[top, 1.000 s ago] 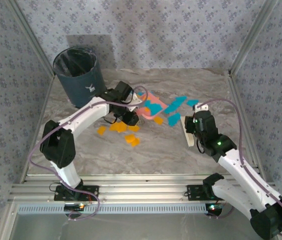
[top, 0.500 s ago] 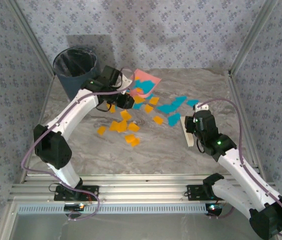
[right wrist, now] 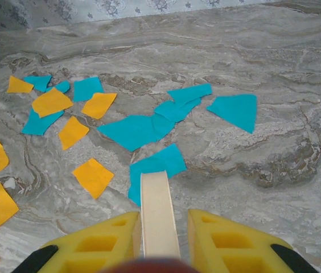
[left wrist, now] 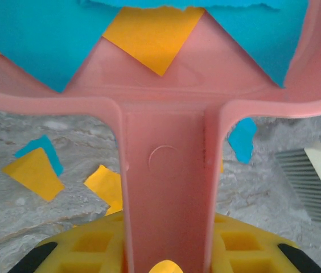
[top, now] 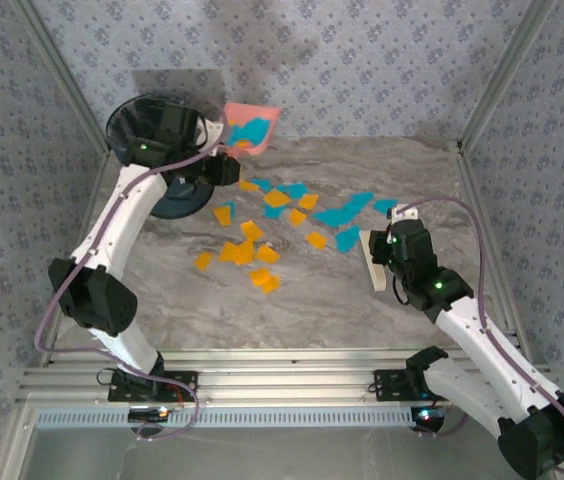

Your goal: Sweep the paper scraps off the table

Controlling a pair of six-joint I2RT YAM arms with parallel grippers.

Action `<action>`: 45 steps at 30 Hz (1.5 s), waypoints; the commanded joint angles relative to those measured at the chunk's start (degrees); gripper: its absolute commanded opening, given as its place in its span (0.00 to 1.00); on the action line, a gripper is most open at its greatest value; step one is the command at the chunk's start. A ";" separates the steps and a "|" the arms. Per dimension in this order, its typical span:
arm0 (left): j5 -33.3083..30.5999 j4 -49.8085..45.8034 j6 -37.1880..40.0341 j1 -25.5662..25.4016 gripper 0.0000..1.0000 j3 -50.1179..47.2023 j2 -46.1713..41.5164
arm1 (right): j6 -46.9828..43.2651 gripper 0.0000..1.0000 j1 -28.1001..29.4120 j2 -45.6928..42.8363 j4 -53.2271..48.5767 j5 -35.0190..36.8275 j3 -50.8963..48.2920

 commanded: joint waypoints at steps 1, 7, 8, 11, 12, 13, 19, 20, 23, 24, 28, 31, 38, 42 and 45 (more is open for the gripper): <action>2.54 -1.43 -2.89 2.57 0.00 3.62 -1.24 | 1.27 0.00 -0.31 -0.03 2.39 -0.44 -0.46; 6.53 0.62 -8.36 7.55 0.00 4.76 -1.26 | 1.36 0.00 -0.32 -0.81 2.70 -0.65 -0.94; 7.08 1.06 -9.53 8.28 0.00 4.74 -1.17 | 1.31 0.00 -0.37 -0.90 2.85 -0.80 -0.97; 8.27 2.24 -13.30 10.44 0.00 4.60 -1.00 | 1.52 0.00 -0.49 -1.08 3.06 -1.03 -0.95; 8.72 2.63 -14.64 11.25 0.00 4.45 -0.91 | 1.53 0.00 -0.46 -1.03 2.91 -1.11 -0.98; 9.33 3.15 -16.08 11.95 0.00 4.14 -0.83 | 1.69 0.00 -0.41 -1.08 2.88 -1.18 -1.02; 15.08 8.48 -24.73 16.13 0.00 1.10 -0.68 | 1.80 0.00 -0.60 -1.08 2.75 -1.36 -0.95; 15.57 9.13 -25.47 16.45 0.00 0.71 -0.64 | 1.80 0.00 -0.58 -1.02 2.68 -1.36 -0.96; 16.36 10.33 -26.97 17.05 0.00 -0.13 -0.70 | 1.84 0.00 -0.64 -1.08 2.49 -1.36 -0.92; 16.51 10.66 -27.43 17.15 0.00 -0.45 -0.73 | 1.88 0.00 -0.58 -1.01 2.52 -1.35 -0.88; 18.29 13.68 -30.90 18.10 0.00 -2.07 -0.72 | 1.85 0.00 -0.68 -0.85 2.60 -1.44 -0.90; 20.14 16.89 -34.67 18.72 0.00 -3.63 -0.82 | 1.80 0.00 -0.76 -0.67 2.54 -1.58 -0.61; 23.56 24.29 -41.99 19.56 0.00 -6.94 -1.30 | 1.47 0.00 -0.90 -0.57 2.32 -1.61 -0.37; 25.02 28.72 -46.12 19.81 0.00 -8.99 -1.79 | 1.53 0.00 -0.96 -0.48 2.39 -1.64 -0.33; 25.87 33.08 -50.04 20.03 0.00 -10.95 -2.56 | 1.50 0.00 -0.93 -0.39 2.36 -1.62 -0.30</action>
